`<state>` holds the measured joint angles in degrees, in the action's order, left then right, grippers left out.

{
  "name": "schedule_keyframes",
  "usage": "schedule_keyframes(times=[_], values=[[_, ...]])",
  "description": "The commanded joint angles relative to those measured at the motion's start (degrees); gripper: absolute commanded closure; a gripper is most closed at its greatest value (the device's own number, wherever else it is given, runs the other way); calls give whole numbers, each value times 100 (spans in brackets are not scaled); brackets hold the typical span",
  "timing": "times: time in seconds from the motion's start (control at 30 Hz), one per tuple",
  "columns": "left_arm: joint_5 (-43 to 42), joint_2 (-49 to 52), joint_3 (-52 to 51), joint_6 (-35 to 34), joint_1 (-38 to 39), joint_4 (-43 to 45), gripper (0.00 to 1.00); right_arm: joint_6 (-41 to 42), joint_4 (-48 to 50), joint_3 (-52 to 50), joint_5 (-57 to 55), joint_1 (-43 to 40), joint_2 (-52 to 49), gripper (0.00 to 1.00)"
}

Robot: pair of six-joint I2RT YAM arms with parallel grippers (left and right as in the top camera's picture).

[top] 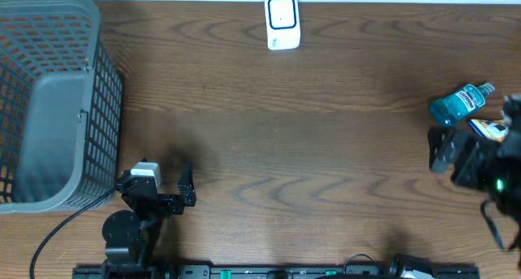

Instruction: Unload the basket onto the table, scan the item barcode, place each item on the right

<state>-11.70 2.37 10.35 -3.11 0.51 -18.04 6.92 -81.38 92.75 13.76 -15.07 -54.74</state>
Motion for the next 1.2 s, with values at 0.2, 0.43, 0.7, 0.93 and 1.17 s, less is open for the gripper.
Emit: schedule_keyframes(times=[0.2, 0.43, 0.7, 0.93, 1.17], values=[[-31, -24, 68, 31, 17, 4, 2, -101, -291, 24, 72, 17, 962, 1], [-33, -24, 68, 31, 17, 4, 2, -181, -658, 20, -114, 17, 1119, 1], [-31, -24, 68, 31, 17, 4, 2, -162, -570, -201, -94, 17, 1351, 1], [-31, -24, 68, 31, 17, 4, 2, -160, 90, -1193, 72, 20, 2094, 1], [-31, -24, 68, 31, 17, 2, 2, -155, 1735, -2835, 638, 385, 2983, 1]])
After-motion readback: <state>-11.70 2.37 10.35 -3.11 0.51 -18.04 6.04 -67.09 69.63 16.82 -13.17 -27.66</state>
